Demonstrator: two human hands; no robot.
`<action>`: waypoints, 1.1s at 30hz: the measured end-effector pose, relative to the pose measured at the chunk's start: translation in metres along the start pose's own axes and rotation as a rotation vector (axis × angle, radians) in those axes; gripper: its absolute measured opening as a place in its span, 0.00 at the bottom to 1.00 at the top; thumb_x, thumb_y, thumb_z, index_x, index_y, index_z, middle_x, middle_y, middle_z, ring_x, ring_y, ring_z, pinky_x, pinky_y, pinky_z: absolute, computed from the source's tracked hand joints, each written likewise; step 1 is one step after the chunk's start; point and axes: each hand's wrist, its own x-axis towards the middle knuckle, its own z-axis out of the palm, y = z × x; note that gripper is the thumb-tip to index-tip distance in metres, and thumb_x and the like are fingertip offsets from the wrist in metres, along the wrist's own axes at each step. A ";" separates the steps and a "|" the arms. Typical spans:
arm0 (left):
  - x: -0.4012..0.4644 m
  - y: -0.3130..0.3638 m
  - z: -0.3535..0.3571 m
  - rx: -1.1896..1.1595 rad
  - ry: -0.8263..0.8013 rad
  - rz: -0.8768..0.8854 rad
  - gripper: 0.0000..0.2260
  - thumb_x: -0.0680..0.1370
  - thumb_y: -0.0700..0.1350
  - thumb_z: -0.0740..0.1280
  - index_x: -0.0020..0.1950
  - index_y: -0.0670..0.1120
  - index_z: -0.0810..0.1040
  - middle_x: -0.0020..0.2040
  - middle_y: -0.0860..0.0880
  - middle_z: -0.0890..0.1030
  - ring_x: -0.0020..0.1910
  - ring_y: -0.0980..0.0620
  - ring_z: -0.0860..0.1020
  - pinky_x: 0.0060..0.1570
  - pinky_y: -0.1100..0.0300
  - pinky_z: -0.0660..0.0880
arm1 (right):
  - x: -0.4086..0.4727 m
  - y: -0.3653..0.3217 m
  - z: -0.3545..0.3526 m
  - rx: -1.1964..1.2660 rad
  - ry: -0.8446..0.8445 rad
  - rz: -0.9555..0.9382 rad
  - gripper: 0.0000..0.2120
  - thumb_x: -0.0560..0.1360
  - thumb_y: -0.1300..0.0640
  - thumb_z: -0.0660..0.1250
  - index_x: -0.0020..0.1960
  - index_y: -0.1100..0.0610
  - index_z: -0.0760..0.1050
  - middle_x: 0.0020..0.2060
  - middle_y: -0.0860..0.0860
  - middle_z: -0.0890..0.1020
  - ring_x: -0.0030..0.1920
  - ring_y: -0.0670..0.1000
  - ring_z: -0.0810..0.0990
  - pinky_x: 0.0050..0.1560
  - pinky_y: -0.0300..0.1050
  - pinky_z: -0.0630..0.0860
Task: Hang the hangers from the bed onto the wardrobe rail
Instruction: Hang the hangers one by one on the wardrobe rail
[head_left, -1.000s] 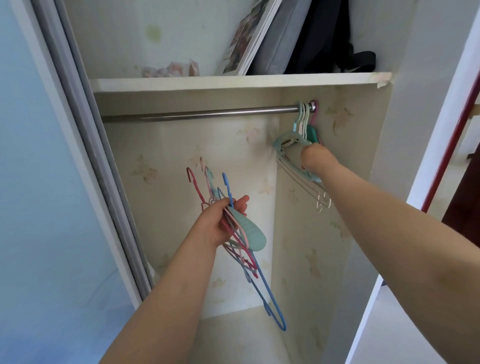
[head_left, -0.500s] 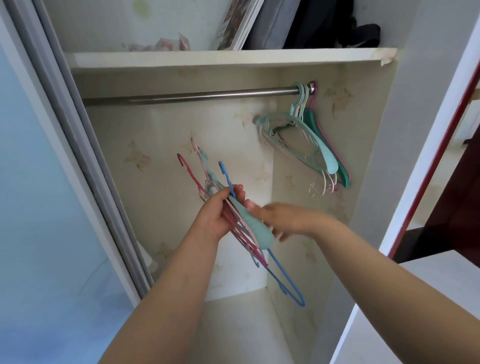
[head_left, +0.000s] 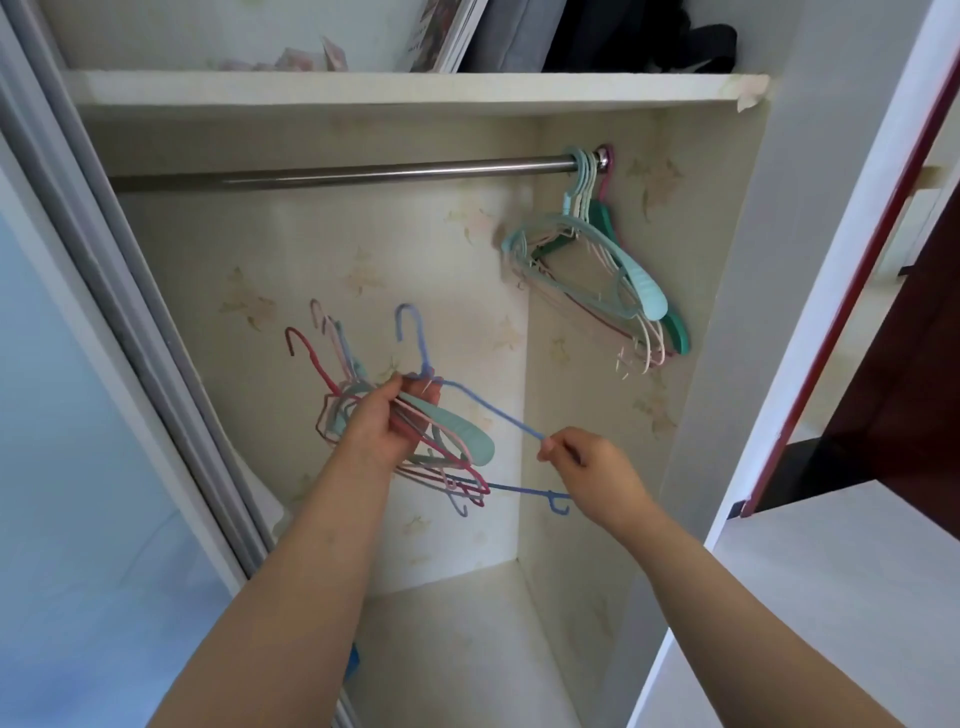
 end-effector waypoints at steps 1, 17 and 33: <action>0.000 -0.001 -0.002 -0.007 0.029 -0.013 0.10 0.82 0.40 0.59 0.46 0.36 0.73 0.33 0.40 0.83 0.29 0.47 0.83 0.28 0.57 0.80 | 0.001 0.000 -0.001 -0.013 0.063 -0.004 0.10 0.80 0.54 0.61 0.42 0.52 0.78 0.25 0.47 0.71 0.28 0.47 0.70 0.32 0.42 0.67; -0.011 -0.005 -0.014 0.220 0.013 -0.064 0.06 0.81 0.45 0.62 0.49 0.42 0.74 0.28 0.49 0.80 0.20 0.55 0.73 0.22 0.67 0.71 | 0.105 -0.082 -0.080 -0.026 0.486 -0.119 0.18 0.78 0.61 0.55 0.65 0.53 0.74 0.51 0.60 0.82 0.47 0.60 0.79 0.45 0.46 0.72; -0.034 -0.003 0.011 0.292 -0.129 -0.044 0.11 0.81 0.46 0.63 0.58 0.40 0.78 0.31 0.51 0.77 0.26 0.56 0.77 0.28 0.65 0.76 | 0.113 -0.050 -0.103 -0.308 0.423 0.099 0.25 0.76 0.64 0.52 0.71 0.49 0.68 0.51 0.62 0.80 0.48 0.64 0.78 0.45 0.49 0.71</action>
